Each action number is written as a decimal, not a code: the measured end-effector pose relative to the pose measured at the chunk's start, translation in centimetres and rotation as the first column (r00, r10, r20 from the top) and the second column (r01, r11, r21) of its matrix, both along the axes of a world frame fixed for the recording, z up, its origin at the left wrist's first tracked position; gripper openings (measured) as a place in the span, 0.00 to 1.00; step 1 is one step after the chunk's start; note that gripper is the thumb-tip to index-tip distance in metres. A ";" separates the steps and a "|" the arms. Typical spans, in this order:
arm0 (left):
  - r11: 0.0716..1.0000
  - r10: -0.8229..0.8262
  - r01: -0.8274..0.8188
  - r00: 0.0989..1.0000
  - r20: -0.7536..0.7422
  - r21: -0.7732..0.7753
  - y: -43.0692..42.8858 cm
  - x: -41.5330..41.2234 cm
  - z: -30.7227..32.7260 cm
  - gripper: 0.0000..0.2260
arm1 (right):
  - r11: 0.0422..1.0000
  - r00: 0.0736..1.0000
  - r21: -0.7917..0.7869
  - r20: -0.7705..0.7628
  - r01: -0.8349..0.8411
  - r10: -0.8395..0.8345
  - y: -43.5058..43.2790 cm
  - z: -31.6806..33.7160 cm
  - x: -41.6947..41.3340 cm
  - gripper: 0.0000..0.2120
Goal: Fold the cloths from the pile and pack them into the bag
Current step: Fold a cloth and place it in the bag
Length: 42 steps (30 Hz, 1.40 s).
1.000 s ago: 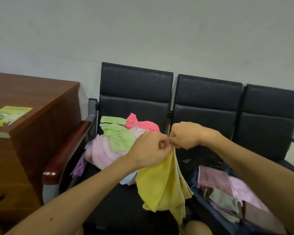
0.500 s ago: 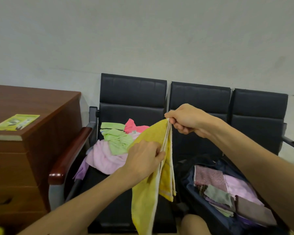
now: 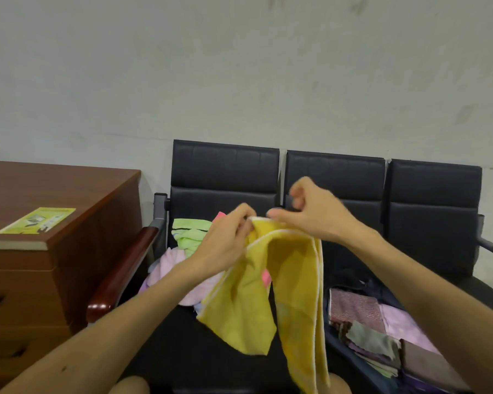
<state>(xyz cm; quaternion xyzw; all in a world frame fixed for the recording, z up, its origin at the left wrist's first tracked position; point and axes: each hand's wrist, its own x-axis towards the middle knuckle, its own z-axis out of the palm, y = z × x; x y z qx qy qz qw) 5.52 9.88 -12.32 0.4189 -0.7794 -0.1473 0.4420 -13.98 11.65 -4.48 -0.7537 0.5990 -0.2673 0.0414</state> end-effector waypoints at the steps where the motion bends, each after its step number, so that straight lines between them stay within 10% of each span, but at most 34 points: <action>1: 0.998 -0.028 0.028 1.000 0.005 -0.048 0.1 -0.2 1.2 0.05 | 0.990 0.990 0.019 0.021 -0.138 0.138 0.5 -0.1 0.8 0.31; 8: 0.985 -0.095 0.108 0.991 0.097 -0.136 1.2 -0.1 4.5 0.05 | 0.926 0.935 0.167 0.168 -0.340 0.313 0.1 0.6 2.9 0.12; 12: 0.978 -0.176 0.154 0.972 0.158 0.141 1.1 3.0 3.9 0.16 | 0.925 0.931 0.126 0.129 -0.358 0.342 0.1 -0.2 2.7 0.02; 19: 0.901 -0.230 -0.078 0.747 0.623 0.427 -0.6 9.3 -2.7 0.08 | 0.962 0.833 -0.079 0.484 -0.262 0.267 0.2 0.6 1.3 0.06; 25: 0.890 -0.117 0.043 0.983 0.138 0.453 0.5 11.6 1.4 0.04 | 0.975 0.849 0.064 0.507 -0.212 0.151 0.5 -1.3 -0.3 0.09; 30: 0.928 0.001 0.125 0.941 -0.338 0.351 1.1 8.4 4.6 0.15 | 0.932 0.936 0.276 0.324 -0.234 0.139 1.1 -3.9 -0.1 0.07; 35: 0.963 -0.022 0.094 0.961 -0.275 0.251 2.2 3.1 6.9 0.09 | 0.858 0.804 0.240 0.524 -0.455 0.280 2.9 -2.9 2.7 0.27; 42: 0.974 -0.093 0.169 0.905 -0.415 0.150 3.1 0.5 8.0 0.17 | 0.929 0.706 0.066 0.671 -0.364 0.229 3.8 -0.8 5.3 0.09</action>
